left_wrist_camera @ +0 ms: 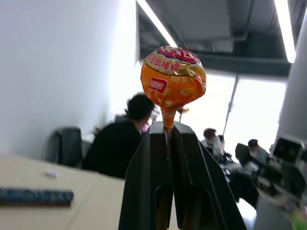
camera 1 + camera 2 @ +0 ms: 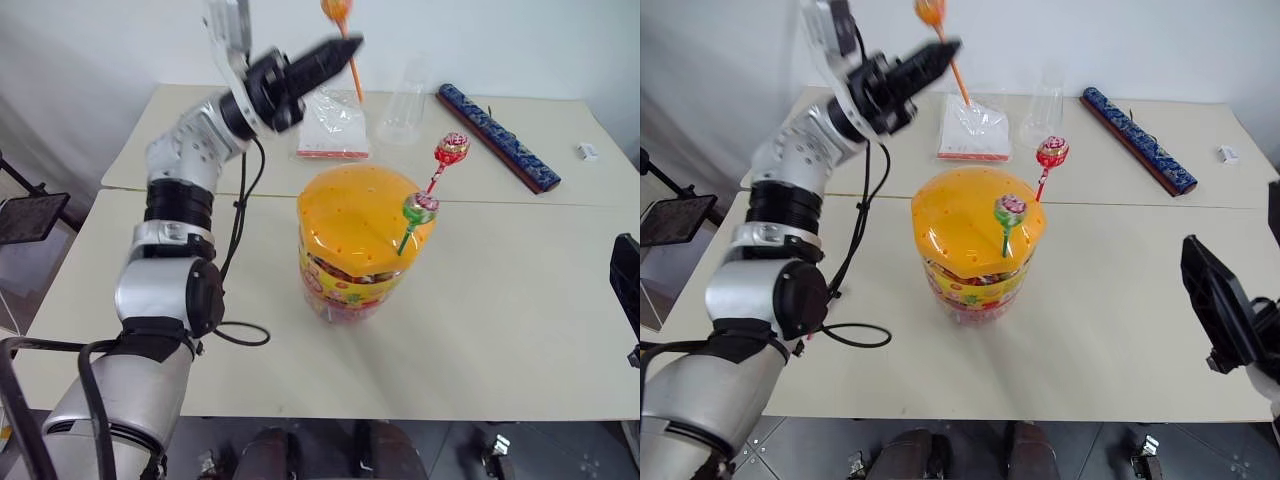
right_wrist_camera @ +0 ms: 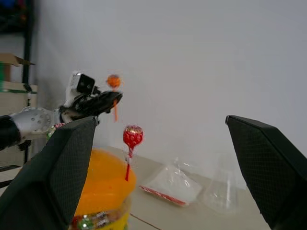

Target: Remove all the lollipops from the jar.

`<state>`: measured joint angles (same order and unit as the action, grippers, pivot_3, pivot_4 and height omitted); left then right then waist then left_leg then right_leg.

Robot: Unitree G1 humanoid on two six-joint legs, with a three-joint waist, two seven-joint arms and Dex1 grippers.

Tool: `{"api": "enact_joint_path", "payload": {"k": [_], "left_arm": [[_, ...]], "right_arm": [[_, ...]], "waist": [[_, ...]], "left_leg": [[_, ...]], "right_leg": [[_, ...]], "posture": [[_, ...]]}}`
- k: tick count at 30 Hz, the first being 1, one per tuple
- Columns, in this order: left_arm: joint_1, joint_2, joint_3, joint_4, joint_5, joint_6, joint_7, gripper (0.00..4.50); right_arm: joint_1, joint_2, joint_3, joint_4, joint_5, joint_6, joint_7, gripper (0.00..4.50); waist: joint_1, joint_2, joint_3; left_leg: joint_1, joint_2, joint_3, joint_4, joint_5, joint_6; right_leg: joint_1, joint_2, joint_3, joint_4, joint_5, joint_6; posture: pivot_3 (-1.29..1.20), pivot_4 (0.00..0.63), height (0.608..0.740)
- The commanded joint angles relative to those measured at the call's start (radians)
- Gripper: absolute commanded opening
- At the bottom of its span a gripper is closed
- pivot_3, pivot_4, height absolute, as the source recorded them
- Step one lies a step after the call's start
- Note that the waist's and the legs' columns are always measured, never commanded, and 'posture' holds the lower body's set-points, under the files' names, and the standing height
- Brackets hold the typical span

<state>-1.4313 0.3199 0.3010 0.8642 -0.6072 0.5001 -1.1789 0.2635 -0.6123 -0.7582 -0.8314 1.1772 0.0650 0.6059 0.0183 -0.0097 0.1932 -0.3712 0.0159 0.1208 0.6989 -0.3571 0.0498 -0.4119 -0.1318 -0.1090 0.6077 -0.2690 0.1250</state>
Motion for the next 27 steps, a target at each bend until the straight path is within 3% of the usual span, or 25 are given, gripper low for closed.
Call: {"api": "enact_joint_path", "payload": {"k": [1,6,12,19,24,27], "left_arm": [[0.066,0.091,-0.010,-0.113,0.043,0.022,0.072,0.02],[0.307,0.313,-0.130,-0.456,0.106,0.288,0.152,0.02],[0.705,0.526,-0.058,-0.911,-0.005,0.644,0.235,0.02],[1.115,0.517,0.020,-1.235,-0.089,0.833,0.363,0.02],[1.263,0.569,-0.036,-1.276,-0.022,0.757,0.402,0.02],[1.271,0.550,-0.002,-1.252,-0.041,0.752,0.428,0.02]], "right_arm": [[-0.055,-0.103,0.043,0.041,0.046,0.054,0.096,4.50],[-0.080,-0.194,0.100,0.091,0.076,0.126,0.290,4.50],[-0.096,-0.242,0.172,0.188,-0.050,0.149,0.532,4.50],[-0.061,-0.280,0.175,0.262,-0.162,0.141,0.753,4.50],[-0.047,-0.257,0.172,0.255,-0.154,0.152,0.780,4.50],[-0.057,-0.213,0.166,0.242,-0.113,0.157,0.722,4.50]], "waist": [[0.001,0.000,0.000],[-0.002,0.000,0.000],[0.008,-0.002,0.001],[0.008,-0.002,0.001],[0.006,-0.001,0.001],[0.008,-0.001,0.000]], "left_leg": [[0.000,0.000,0.000,0.000,0.000,0.000],[0.000,0.000,-0.001,-0.001,0.000,0.000],[-0.001,0.000,-0.005,0.001,-0.001,0.001],[0.000,-0.001,-0.009,0.002,-0.001,0.000],[0.001,0.001,-0.009,0.001,-0.001,-0.005],[0.001,0.002,-0.009,0.001,-0.001,-0.006]], "right_leg": [[0.000,0.000,0.000,0.000,0.000,0.000],[-0.001,0.002,-0.001,0.002,0.000,0.000],[0.001,-0.001,0.001,0.001,0.000,0.000],[0.005,-0.003,0.005,-0.001,0.000,0.000],[0.004,-0.002,0.005,0.000,-0.001,-0.002],[0.004,-0.002,0.005,0.001,-0.002,-0.004]], "posture": [[0.00,0.150,0.740],[0.00,0.150,0.740],[0.00,0.150,0.740],[0.00,0.150,0.740],[0.00,0.150,0.740],[0.00,0.150,0.740]]}}
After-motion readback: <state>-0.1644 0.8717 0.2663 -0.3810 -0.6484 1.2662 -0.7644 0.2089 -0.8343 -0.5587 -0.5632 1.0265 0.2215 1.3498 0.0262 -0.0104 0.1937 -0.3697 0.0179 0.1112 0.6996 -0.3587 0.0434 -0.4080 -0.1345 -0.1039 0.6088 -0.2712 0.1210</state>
